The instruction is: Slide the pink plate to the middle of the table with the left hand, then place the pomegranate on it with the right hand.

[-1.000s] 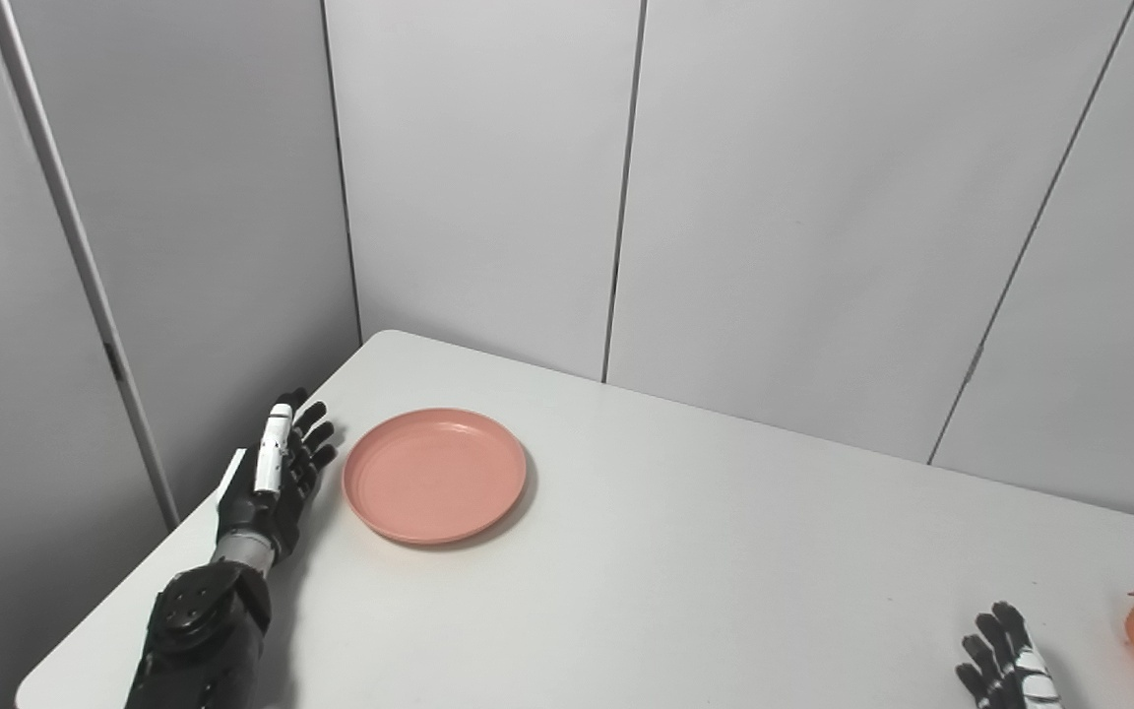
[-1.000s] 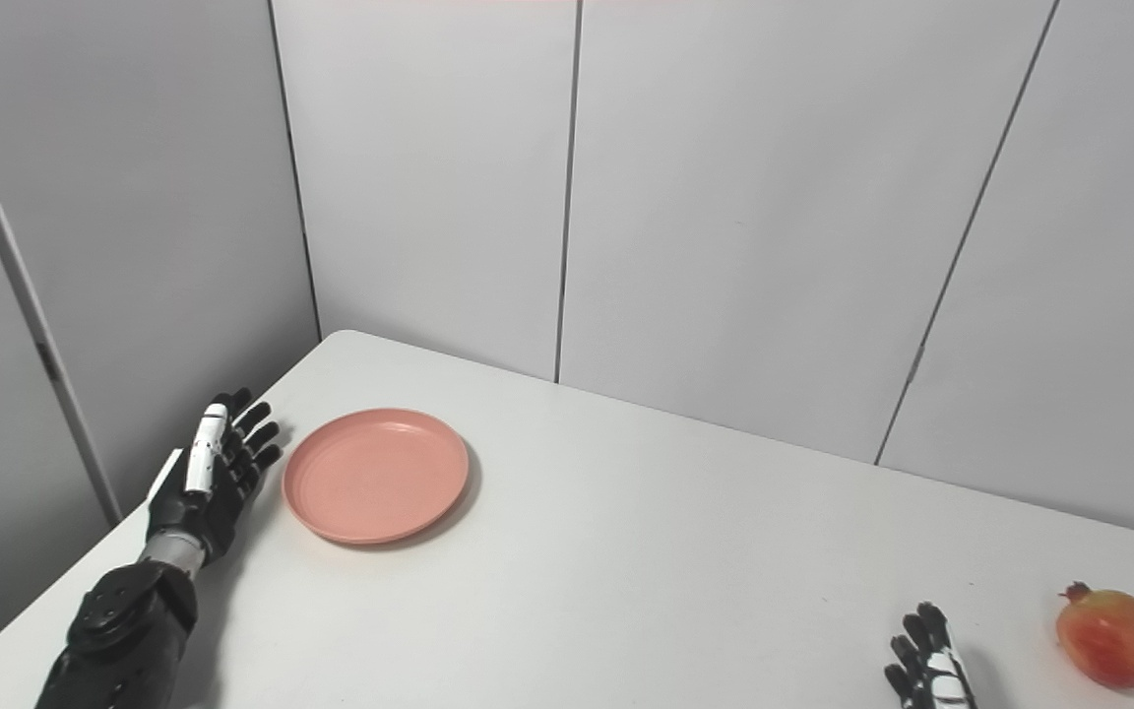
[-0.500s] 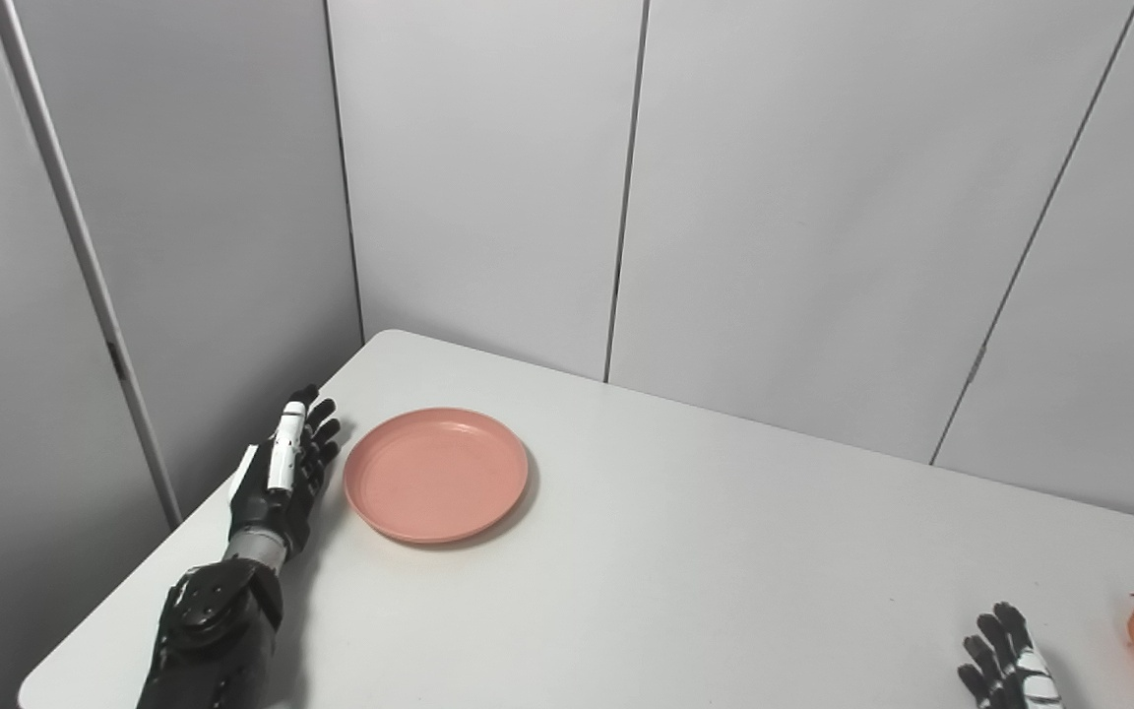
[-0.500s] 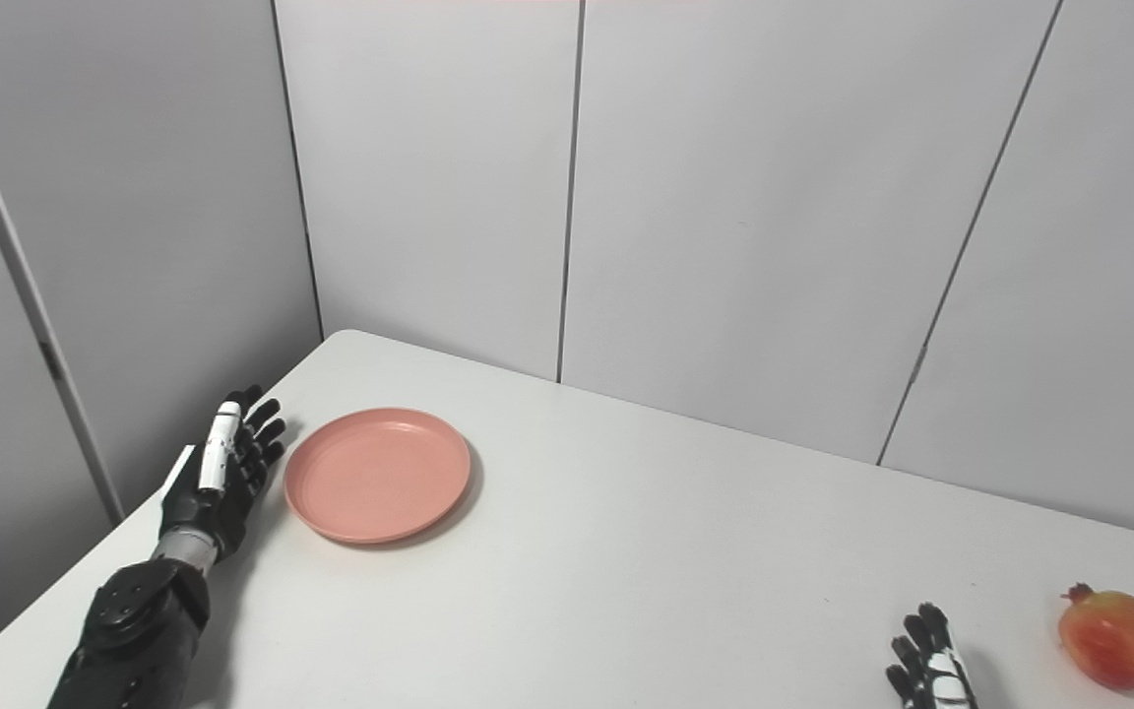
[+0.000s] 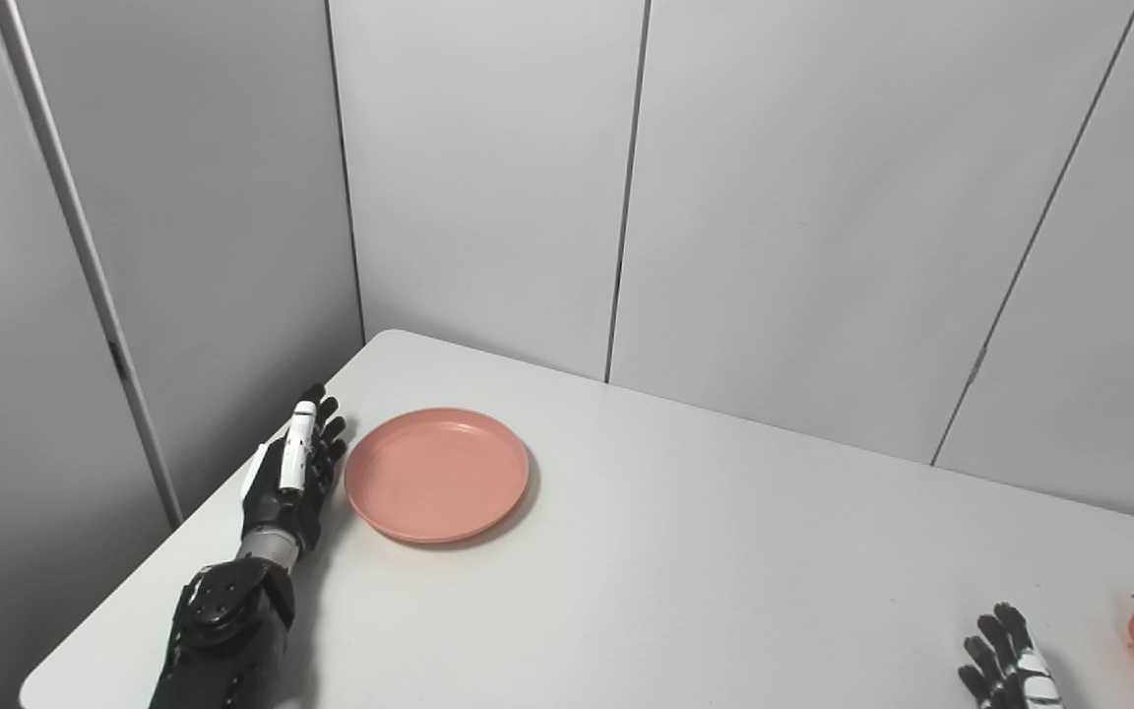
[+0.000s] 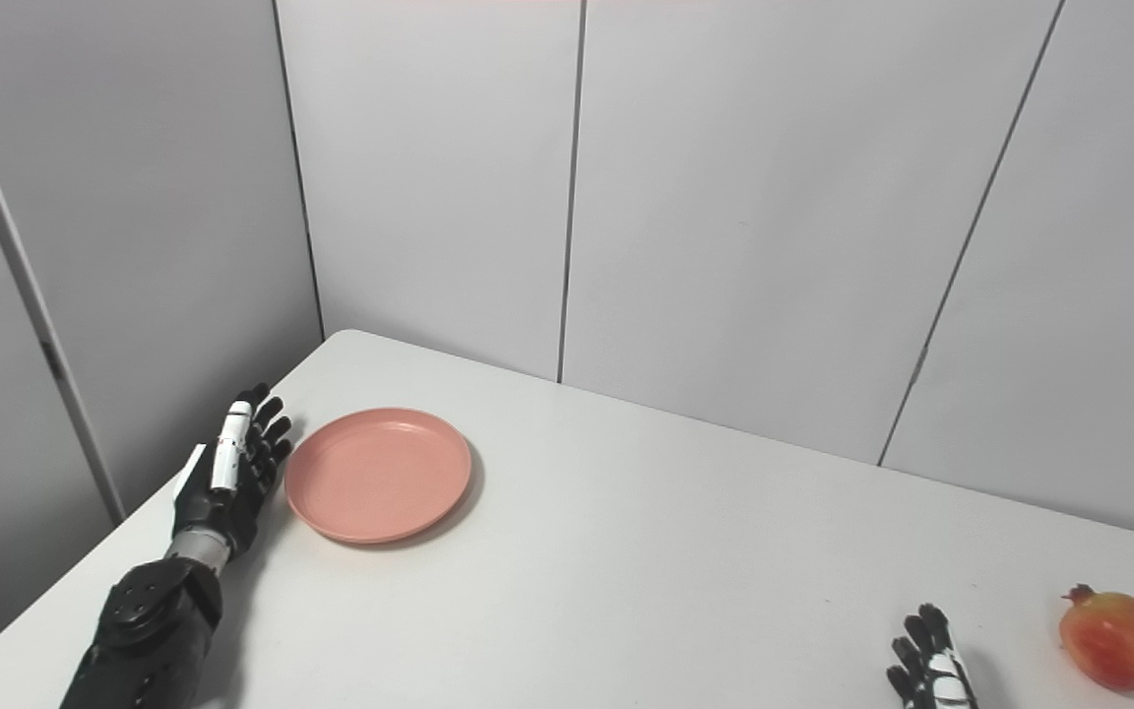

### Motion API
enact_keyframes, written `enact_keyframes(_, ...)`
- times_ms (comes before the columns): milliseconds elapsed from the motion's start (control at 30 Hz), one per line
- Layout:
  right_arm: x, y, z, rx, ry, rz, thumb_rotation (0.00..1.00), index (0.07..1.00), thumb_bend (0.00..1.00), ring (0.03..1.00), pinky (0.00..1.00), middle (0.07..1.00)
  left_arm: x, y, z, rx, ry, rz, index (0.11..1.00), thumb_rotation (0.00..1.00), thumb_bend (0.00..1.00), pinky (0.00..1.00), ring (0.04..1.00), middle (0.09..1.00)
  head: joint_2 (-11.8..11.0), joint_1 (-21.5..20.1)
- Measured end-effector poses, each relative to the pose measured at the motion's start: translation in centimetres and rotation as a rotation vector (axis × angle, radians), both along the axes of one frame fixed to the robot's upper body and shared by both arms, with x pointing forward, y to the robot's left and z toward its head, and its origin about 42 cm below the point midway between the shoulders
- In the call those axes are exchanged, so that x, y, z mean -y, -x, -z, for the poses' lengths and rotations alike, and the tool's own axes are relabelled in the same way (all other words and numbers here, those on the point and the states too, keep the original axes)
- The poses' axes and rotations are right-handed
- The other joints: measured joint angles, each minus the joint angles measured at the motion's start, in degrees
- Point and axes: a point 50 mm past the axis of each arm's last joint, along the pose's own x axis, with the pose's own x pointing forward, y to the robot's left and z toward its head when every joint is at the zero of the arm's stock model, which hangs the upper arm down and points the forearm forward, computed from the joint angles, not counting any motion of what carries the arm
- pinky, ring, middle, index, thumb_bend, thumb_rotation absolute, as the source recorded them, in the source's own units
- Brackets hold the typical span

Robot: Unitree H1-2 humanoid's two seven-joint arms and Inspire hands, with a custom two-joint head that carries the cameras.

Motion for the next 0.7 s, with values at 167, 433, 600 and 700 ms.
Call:
enact_keyframes(167,0.0,0.0,0.0,0.000,-0.001,0.000,1.00,1.000,0.04,1.000,1.00,1.000,0.5,-0.3,0.0,-0.003,-0.007,0.018,0.952,1.00,0.39,0.98,0.970,0.969,0.18,-0.17)
enact_keyframes(433,-0.1,0.0,-0.1,-0.002,0.003,-0.001,1.00,1.000,0.03,1.000,1.00,1.000,1.4,-0.7,0.1,-0.006,-0.008,0.033,0.936,1.00,0.37,0.95,0.951,0.952,0.35,-0.44)
enact_keyframes(600,-0.1,0.0,-0.1,-0.001,0.003,-0.002,1.00,1.000,0.03,1.000,1.00,1.000,2.5,-0.9,-0.1,-0.012,0.006,0.050,0.934,1.00,0.36,0.93,0.935,0.938,0.44,-0.61)
enact_keyframes(700,-0.1,0.0,-0.1,-0.002,0.004,-0.002,1.00,1.000,0.03,1.000,1.00,1.000,3.2,-1.0,-0.1,-0.017,0.018,0.054,0.935,1.00,0.36,0.93,0.934,0.937,0.53,-0.62)
